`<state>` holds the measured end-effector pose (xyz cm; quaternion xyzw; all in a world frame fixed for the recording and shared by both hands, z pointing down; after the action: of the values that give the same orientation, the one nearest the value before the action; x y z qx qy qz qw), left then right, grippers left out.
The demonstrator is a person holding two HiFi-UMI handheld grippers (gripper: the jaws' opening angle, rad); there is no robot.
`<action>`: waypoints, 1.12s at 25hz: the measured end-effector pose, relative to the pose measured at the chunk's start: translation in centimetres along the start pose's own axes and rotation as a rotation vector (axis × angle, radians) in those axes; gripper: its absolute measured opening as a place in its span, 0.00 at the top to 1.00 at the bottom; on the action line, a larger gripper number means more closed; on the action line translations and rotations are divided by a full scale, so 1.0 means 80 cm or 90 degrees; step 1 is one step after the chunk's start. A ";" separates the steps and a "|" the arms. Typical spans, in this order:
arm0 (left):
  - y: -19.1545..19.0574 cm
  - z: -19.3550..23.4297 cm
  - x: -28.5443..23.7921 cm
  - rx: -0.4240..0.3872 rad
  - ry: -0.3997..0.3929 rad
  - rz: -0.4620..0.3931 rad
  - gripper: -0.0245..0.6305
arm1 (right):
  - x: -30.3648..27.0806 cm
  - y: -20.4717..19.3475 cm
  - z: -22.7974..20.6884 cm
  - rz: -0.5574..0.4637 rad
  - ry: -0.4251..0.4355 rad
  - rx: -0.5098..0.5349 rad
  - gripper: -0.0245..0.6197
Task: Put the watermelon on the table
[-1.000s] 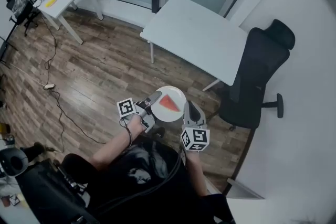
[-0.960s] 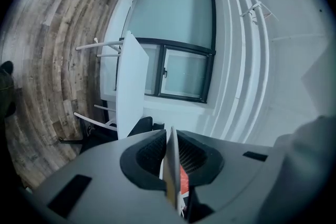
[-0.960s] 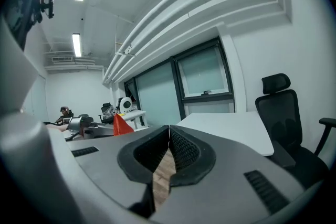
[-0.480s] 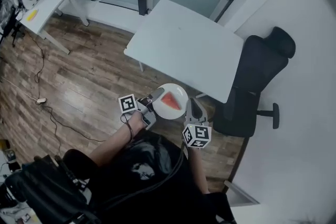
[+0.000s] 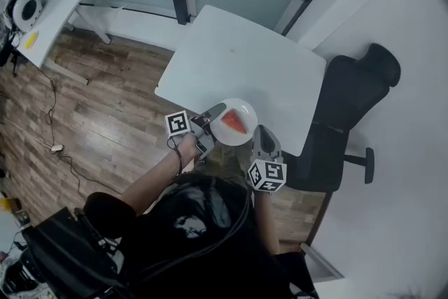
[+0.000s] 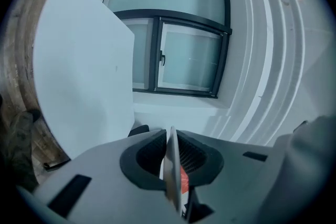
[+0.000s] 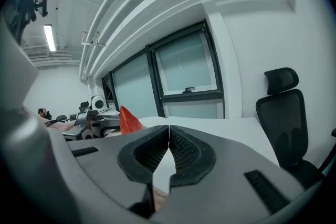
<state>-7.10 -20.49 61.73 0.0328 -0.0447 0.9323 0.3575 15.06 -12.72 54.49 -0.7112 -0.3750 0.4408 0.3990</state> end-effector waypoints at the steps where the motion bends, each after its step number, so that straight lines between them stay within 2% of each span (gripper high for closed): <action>1: 0.010 0.007 -0.019 -0.002 0.002 0.000 0.90 | -0.016 0.006 -0.011 0.003 0.003 -0.002 0.94; 6: 0.054 0.057 -0.114 -0.007 0.006 0.020 0.90 | -0.094 0.043 -0.060 0.015 0.035 -0.018 0.94; 9: 0.077 0.094 -0.163 0.003 0.015 0.012 0.90 | -0.133 0.060 -0.091 0.033 0.058 -0.016 0.94; 13: 0.107 0.161 -0.205 0.030 0.079 -0.016 0.90 | -0.169 0.073 -0.127 0.060 0.066 -0.008 0.94; 19: 0.162 0.239 -0.276 0.018 0.167 -0.043 0.90 | -0.205 0.086 -0.159 0.092 0.020 -0.036 0.94; 24: 0.204 0.286 -0.327 0.007 0.229 -0.039 0.90 | -0.218 0.071 -0.181 0.126 -0.035 -0.085 0.94; 28: 0.229 0.303 -0.358 -0.042 0.271 -0.025 0.90 | -0.217 0.073 -0.197 0.133 -0.064 -0.097 0.94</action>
<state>2.58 -55.63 82.04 -0.1758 0.0019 0.9090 0.3780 25.03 -34.13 59.55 -0.7514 -0.3506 0.4858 0.2765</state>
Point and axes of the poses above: the fingertips, and each gripper's own axes: x backward along the fingers, z to its left, y out of its top, the point moved 9 cm from there along x, backward along the fingers, and after that the axes turned 7 degrees about -x, right-handed, at the moved point
